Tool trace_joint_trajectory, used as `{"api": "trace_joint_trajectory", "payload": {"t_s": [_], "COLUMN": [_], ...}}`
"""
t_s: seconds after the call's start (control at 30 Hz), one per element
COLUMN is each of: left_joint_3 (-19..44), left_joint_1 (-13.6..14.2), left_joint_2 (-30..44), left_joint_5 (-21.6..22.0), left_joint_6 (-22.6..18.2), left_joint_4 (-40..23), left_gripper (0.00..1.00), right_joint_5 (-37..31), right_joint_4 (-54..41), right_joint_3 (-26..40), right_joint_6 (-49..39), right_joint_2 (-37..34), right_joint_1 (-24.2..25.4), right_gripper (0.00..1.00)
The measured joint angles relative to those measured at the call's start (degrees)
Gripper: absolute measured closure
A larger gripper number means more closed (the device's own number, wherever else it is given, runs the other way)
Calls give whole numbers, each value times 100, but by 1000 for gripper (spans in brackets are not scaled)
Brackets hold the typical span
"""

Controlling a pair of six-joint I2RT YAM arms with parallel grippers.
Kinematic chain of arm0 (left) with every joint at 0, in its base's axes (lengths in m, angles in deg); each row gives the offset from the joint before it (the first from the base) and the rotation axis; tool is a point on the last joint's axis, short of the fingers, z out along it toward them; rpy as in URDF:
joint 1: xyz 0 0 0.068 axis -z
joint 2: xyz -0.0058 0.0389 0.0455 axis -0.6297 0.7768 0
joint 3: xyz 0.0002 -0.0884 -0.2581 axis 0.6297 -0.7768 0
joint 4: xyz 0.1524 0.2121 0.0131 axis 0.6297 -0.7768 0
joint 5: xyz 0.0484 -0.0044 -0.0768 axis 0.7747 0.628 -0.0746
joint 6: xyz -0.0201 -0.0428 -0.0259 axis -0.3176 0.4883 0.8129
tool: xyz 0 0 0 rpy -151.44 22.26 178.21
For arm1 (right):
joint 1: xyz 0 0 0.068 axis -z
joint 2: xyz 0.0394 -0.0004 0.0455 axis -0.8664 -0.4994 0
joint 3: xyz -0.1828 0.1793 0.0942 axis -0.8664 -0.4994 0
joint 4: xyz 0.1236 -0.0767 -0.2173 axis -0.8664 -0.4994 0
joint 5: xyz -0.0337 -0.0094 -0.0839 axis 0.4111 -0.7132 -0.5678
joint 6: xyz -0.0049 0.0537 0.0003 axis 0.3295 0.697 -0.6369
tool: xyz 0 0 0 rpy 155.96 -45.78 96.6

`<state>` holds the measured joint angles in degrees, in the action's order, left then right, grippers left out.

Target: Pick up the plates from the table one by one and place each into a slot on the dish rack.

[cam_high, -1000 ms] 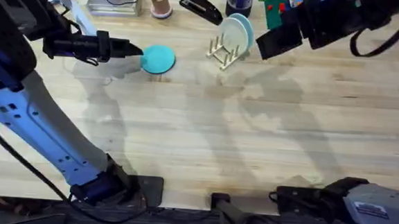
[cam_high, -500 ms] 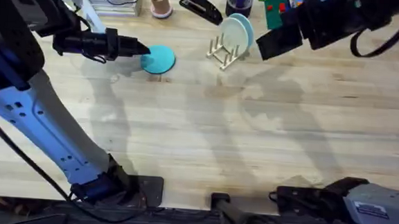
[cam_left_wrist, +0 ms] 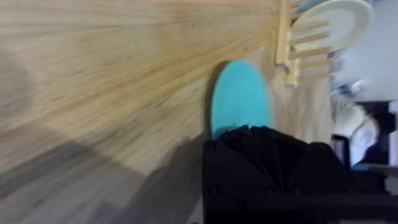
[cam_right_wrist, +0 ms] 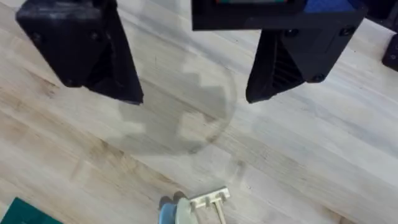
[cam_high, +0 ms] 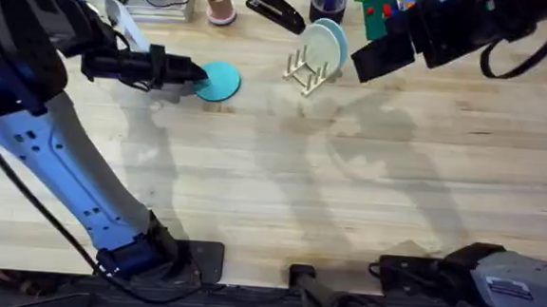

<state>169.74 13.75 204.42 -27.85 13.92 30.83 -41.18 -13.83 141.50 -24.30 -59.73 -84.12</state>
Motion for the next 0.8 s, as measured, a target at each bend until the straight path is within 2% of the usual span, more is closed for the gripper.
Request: {"api": "trace_joint_trajectory", "payload": {"t_s": [0.13,0.27,0.8], "left_joint_3": [36,49,146], "left_joint_1": [-20,-26,-9], "left_joint_2": [218,245,248], "left_joint_5": [-277,-321,-128], "left_joint_6": [50,84,87], "left_joint_4": [-22,-28,-213], "left_gripper": [963,963,962], "right_joint_5": [0,0,0], "right_joint_4": [0,0,0], "right_joint_3": [-1,0,-1], "right_joint_6": [-2,0,0], "right_joint_2": [0,0,0], "right_joint_1": [0,0,0], "right_gripper": [7,7,7]}}
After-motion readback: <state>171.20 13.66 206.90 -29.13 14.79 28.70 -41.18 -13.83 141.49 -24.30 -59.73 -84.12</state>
